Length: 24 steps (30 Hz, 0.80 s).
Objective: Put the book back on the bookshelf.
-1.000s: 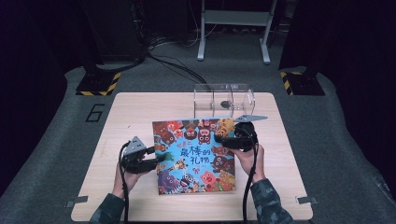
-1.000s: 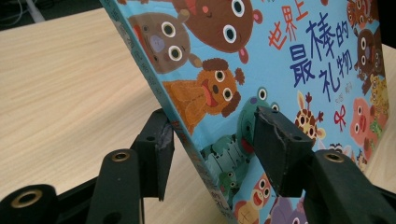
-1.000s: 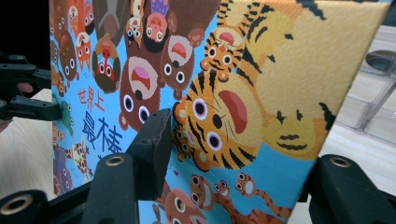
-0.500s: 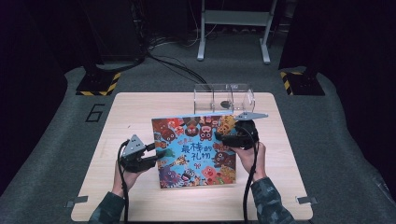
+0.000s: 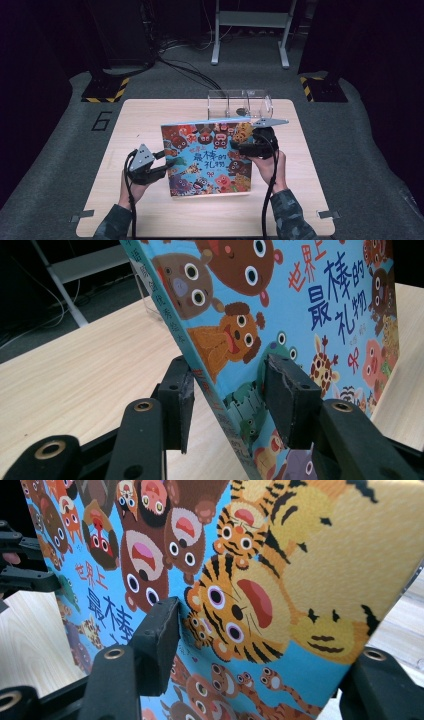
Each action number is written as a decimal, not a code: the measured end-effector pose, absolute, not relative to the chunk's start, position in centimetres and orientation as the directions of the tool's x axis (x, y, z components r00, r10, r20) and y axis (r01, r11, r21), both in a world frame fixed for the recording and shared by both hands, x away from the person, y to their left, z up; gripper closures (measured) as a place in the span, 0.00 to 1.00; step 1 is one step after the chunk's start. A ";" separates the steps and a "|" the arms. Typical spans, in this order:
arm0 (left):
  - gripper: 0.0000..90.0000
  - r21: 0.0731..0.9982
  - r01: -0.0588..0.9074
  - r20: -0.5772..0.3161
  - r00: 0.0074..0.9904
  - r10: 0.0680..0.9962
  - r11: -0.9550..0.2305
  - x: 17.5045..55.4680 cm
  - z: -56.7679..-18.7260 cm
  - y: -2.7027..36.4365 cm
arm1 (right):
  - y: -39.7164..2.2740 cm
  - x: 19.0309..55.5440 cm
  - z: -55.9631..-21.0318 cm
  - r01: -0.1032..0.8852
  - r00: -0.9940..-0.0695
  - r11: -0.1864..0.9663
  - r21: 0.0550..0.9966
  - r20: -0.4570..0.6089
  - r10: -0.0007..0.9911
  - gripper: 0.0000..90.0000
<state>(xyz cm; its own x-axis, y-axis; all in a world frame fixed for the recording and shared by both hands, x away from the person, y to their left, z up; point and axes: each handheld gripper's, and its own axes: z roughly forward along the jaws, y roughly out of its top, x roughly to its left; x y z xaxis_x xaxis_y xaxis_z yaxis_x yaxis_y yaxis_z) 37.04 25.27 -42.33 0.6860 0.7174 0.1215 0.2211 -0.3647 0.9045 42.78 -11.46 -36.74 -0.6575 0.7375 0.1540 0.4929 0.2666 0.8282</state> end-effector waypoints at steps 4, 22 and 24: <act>0.66 0.905 0.224 0.123 0.676 0.727 -0.361 37.0 -42.2 25.5 | -11.1 42.8 -36.4 0.476 -0.669 0.286 0.832 0.132 0.731 0.45; 0.68 0.917 0.163 0.177 0.651 0.738 -0.364 36.6 -42.2 26.0 | -10.6 42.6 -36.0 0.424 -0.691 0.305 0.853 0.087 0.717 0.45; 0.69 0.920 0.161 0.174 0.652 0.738 -0.358 36.4 -42.5 26.2 | -10.4 42.6 -36.1 0.416 -0.698 0.314 0.853 0.079 0.711 0.44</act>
<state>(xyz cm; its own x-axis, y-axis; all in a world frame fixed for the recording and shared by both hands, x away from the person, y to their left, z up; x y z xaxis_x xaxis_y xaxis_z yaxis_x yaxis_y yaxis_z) 36.40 26.16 -42.48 0.6519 0.7382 0.1736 0.1607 -0.3583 0.9197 42.56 -10.45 -36.06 -0.6985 0.7113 0.0786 0.4161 0.3143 0.8533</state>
